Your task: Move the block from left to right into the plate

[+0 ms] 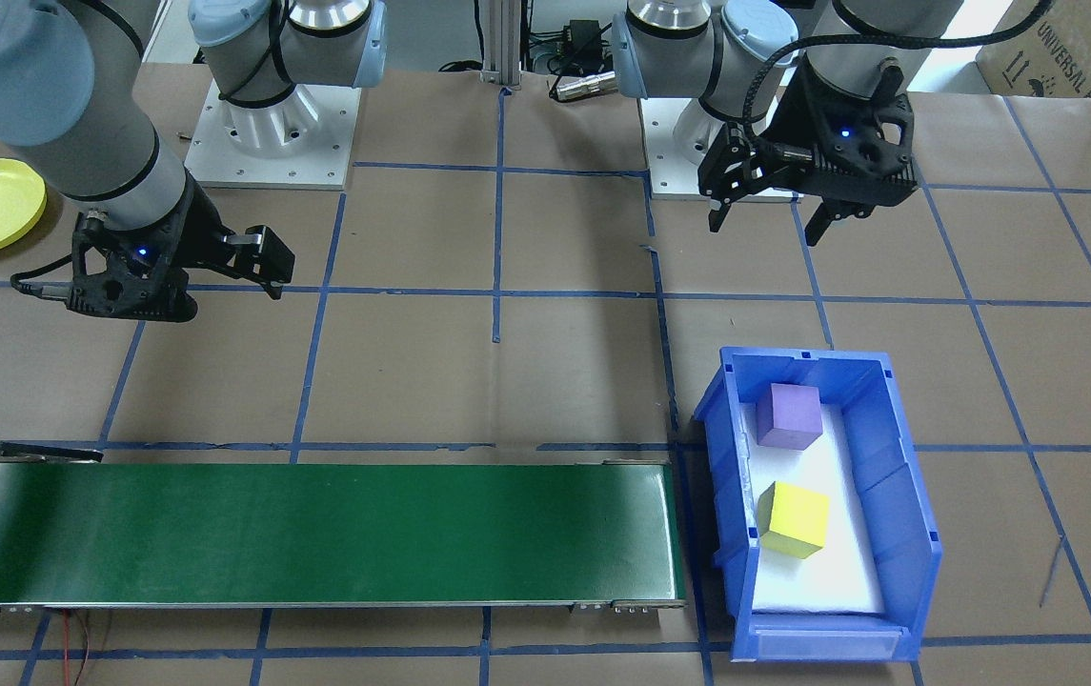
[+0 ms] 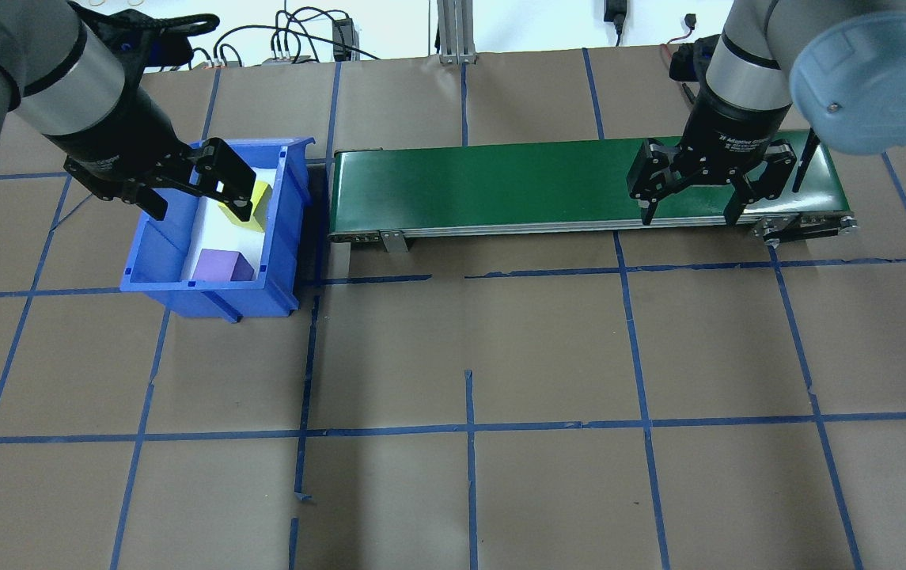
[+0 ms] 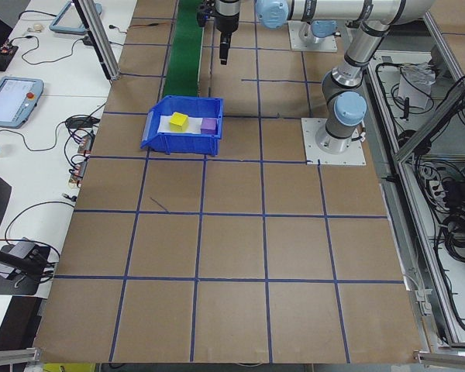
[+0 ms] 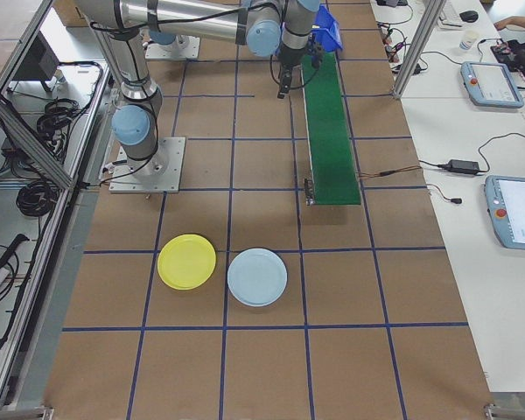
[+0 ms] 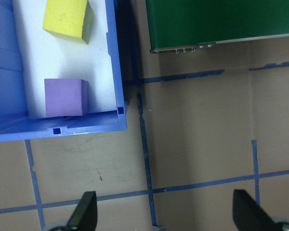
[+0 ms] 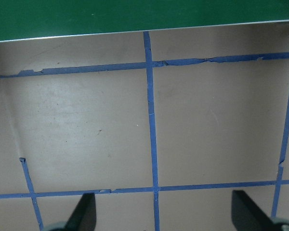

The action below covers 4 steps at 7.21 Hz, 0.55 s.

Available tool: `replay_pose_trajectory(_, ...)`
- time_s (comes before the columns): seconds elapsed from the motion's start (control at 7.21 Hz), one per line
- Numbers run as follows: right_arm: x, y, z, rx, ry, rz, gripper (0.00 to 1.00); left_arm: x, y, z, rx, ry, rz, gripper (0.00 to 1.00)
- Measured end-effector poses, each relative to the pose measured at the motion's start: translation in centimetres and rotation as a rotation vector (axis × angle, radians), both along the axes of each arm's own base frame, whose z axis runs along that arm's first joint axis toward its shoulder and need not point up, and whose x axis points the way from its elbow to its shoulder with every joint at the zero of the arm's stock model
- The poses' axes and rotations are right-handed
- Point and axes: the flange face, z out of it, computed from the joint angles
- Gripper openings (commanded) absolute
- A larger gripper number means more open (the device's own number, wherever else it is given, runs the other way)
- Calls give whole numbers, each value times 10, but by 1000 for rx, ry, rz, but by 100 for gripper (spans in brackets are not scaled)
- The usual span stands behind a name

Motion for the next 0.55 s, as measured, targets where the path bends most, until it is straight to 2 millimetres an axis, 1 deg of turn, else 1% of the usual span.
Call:
replay_pose_trajectory(0.28, -1, 0, 1, -3, 0, 0, 100, 3, -1, -4, 3, -1, 6, 100)
replay_pose_trajectory(0.55, -1, -1, 1, -2, 0, -2, 100, 11, -3, -1, -12, -10, -61, 100)
